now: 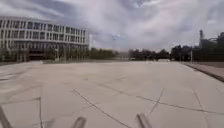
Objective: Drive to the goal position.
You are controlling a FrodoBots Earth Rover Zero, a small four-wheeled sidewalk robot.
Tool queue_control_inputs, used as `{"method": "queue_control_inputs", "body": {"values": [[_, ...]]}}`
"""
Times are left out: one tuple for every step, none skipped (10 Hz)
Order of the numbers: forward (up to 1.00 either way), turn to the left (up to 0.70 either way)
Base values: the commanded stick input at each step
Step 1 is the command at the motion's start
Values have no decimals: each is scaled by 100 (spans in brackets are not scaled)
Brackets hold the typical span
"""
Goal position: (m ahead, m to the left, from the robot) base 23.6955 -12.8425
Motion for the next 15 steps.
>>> {"method": "queue_control_inputs", "body": {"values": [[100, -27], [100, -27], [100, -27], [100, -27], [100, -27], [100, -27], [100, -27], [100, -27], [100, -27], [100, -27], [100, -27], [100, -27], [100, -27], [100, -27], [100, -27]]}}
